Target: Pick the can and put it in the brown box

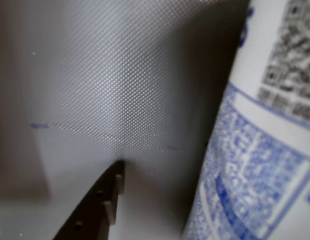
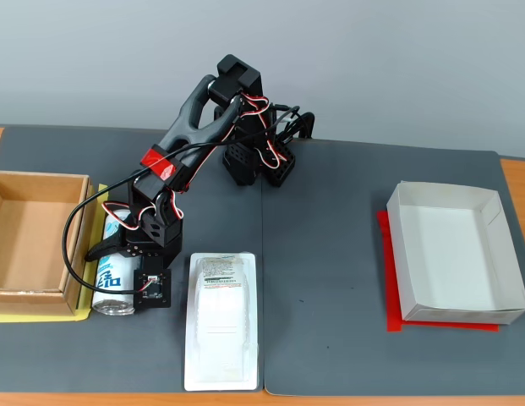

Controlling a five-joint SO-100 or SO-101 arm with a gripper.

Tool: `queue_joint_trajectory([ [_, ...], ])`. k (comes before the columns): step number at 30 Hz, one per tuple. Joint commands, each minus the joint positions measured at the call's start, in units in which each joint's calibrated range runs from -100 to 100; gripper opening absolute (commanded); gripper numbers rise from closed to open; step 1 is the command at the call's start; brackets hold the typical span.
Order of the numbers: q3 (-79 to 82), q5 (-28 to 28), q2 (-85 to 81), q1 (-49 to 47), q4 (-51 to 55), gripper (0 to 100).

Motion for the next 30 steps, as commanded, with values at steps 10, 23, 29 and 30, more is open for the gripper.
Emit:
queue_joint_trajectory([
  [10,-2.21,-0.33,-0.18,0.24,-1.94,17],
  [23,-2.66,-0.33,-1.46,0.24,-1.07,11],
  [29,-2.66,-3.72,-8.32,-0.49,-0.99,11],
  [30,-2.66,-3.87,-9.5,-0.98,-0.99,11],
])
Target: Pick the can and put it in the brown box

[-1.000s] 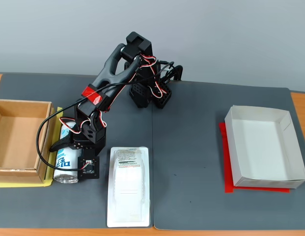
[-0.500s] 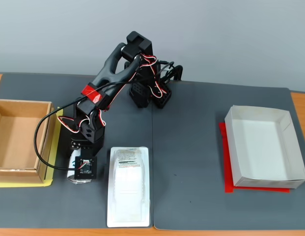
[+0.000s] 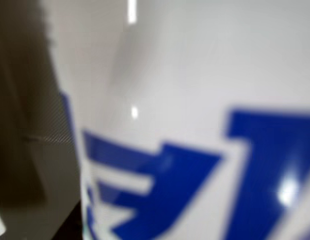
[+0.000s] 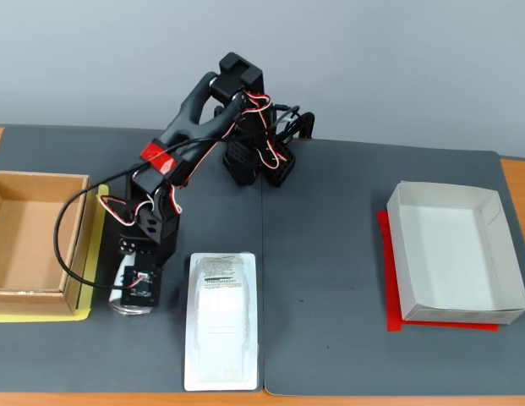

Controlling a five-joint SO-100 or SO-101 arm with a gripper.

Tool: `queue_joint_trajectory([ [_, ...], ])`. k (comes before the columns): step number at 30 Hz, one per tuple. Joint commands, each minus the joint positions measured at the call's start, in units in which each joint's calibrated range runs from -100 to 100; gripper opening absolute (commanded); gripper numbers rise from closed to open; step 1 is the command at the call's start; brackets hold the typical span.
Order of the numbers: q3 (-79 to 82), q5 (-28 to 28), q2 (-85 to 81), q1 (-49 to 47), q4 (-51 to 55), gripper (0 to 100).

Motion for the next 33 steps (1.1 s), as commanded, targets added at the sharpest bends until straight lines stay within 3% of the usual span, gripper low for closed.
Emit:
queue_joint_trajectory([
  [1,-1.67,-1.05,-6.55,-1.3,0.4,11],
  [12,-11.53,-0.16,-18.32,-3.17,8.46,11],
  [17,-19.77,5.0,-18.66,-0.9,13.15,11],
  [29,-24.65,20.06,-18.24,11.61,12.28,11],
  [33,-24.74,21.2,-17.56,14.78,12.19,11],
])
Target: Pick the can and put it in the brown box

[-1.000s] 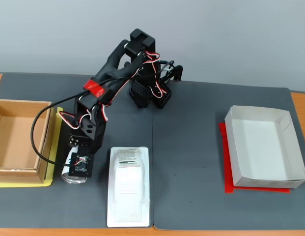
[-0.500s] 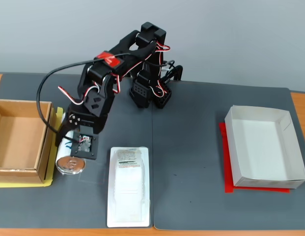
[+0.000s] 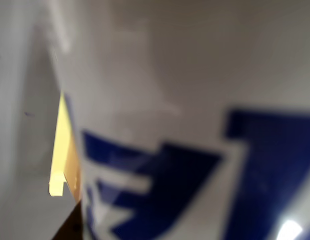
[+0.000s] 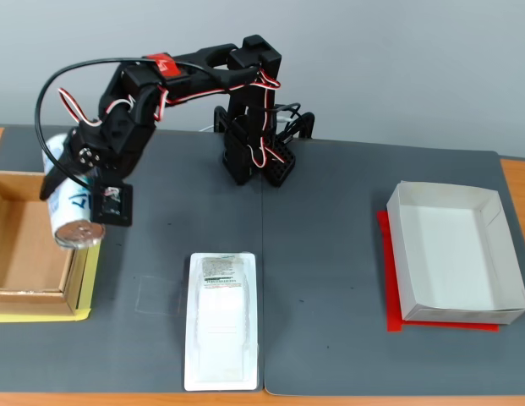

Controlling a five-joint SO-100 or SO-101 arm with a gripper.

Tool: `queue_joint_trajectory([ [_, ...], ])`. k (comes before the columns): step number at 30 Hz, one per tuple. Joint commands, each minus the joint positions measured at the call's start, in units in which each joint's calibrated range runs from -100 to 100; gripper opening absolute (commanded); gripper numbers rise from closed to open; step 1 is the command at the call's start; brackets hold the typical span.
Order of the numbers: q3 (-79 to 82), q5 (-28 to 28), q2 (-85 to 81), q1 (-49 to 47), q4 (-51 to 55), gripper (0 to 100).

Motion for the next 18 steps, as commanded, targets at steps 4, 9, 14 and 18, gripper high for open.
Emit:
queue_joint_trajectory([
  [4,-7.96,0.98,2.4,3.78,-0.78,11],
  [9,-15.93,0.98,10.95,4.19,-0.78,11],
  [14,-22.44,0.04,17.99,3.95,-0.78,11],
  [18,-25.79,-2.51,21.54,3.86,-0.7,11],
])
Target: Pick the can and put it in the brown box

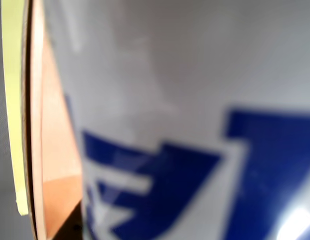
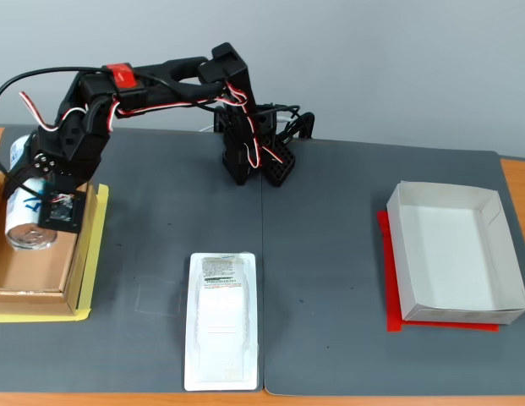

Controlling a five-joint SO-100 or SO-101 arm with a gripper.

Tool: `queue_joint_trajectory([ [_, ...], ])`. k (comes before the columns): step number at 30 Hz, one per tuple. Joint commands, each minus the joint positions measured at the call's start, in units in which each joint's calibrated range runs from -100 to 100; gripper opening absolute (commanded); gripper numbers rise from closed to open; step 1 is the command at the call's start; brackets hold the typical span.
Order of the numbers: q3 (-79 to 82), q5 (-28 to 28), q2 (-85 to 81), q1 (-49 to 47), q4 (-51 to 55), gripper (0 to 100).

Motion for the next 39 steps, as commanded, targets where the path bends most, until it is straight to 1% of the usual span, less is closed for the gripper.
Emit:
queue_joint_trajectory([
  [1,-5.93,-0.89,1.6,0.02,-0.7,11],
  [9,-9.65,-1.0,6.93,0.35,-0.87,11],
  [13,-9.92,-1.21,8.88,0.43,-2.95,11],
  [19,-9.55,-1.31,9.47,0.43,-2.95,13],
  [21,-9.28,-1.41,9.47,0.43,-2.52,19],
  [25,-9.19,-4.49,9.47,0.75,-2.26,39],
  [27,-9.19,-5.01,9.47,0.75,-2.26,45],
  [29,-9.19,-5.17,9.39,0.67,-2.26,44],
  [32,-9.19,-5.37,9.22,0.67,-2.26,41],
  [35,-9.1,-5.37,8.8,0.43,-2.08,33],
  [39,-9.1,-5.43,7.95,-0.06,0.78,20],
])
